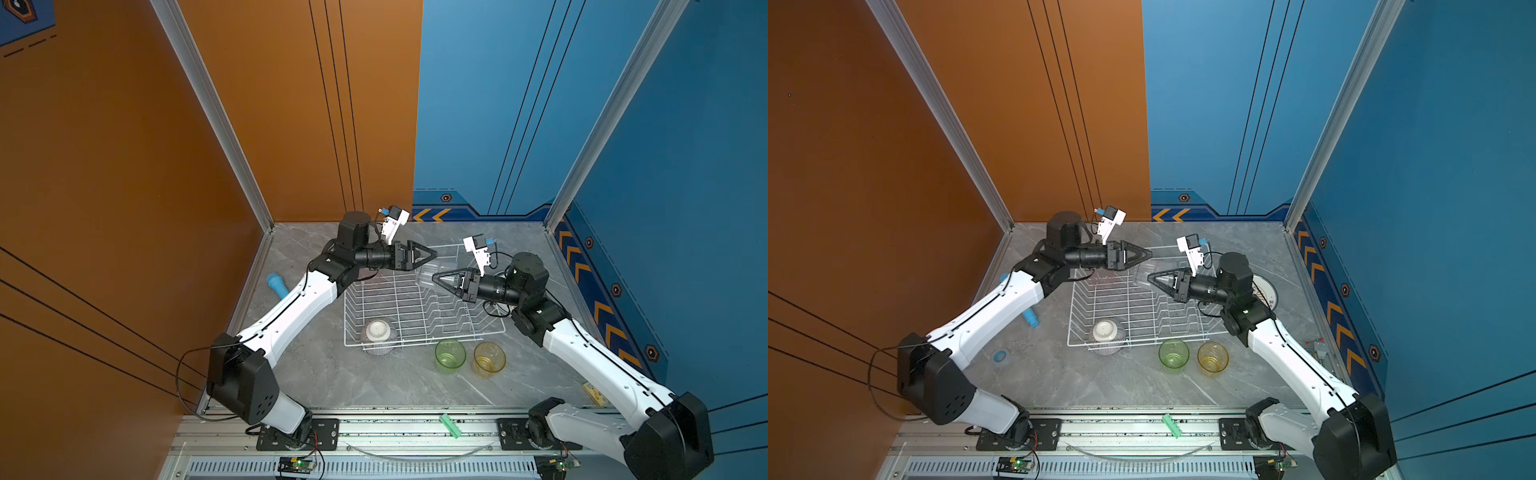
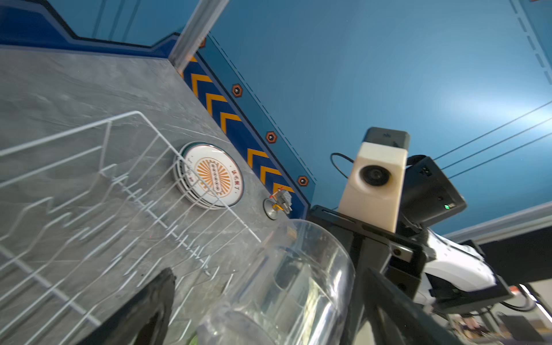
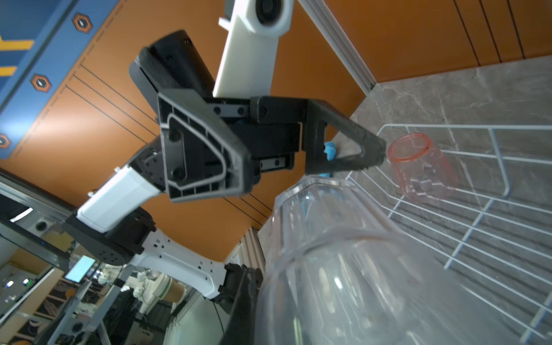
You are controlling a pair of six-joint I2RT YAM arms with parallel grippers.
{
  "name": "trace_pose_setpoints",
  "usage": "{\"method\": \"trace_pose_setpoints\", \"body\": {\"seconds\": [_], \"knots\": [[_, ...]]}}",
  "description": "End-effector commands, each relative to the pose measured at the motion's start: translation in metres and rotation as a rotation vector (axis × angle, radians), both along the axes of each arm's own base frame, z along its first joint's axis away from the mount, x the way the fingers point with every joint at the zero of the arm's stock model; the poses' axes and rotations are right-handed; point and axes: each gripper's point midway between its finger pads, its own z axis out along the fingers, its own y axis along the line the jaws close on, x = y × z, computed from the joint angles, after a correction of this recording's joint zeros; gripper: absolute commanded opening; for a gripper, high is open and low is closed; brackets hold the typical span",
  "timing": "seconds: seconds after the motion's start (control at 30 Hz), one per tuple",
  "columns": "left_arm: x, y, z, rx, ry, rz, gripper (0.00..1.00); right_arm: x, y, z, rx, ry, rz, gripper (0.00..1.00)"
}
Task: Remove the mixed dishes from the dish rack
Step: 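Carry the clear glass with the right gripper down beside the green glass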
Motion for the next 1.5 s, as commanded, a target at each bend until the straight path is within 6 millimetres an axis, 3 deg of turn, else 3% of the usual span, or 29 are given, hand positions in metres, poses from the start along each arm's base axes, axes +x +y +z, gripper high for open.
{"method": "trace_pose_setpoints", "body": {"seconds": [0.0,0.2,0.33,0.6,0.9,1.17,1.47], "knots": [[0.009,0.047,-0.019,0.246,-0.032,0.225,0.98,-0.028,-0.001,-0.019,-0.244,-0.074,0.019,0.0],[0.021,0.121,-0.05,0.535,-0.023,0.531,0.98,-0.072,0.015,-0.064,-0.646,-0.157,0.105,0.0],[0.024,0.145,-0.072,0.662,0.01,0.599,0.98,-0.093,0.022,-0.101,-0.95,-0.243,0.173,0.0],[0.029,0.152,-0.095,0.728,0.054,0.607,0.98,-0.112,0.038,-0.156,-1.271,-0.265,0.323,0.0],[0.031,0.151,-0.107,0.746,0.078,0.581,0.98,-0.125,0.048,-0.206,-1.446,-0.215,0.471,0.0],[0.033,0.153,-0.115,0.755,0.095,0.573,0.98,-0.128,0.047,-0.231,-1.512,-0.168,0.53,0.0],[0.034,0.152,-0.123,0.766,0.112,0.56,0.98,-0.126,0.045,-0.246,-1.536,-0.125,0.553,0.0]]}}
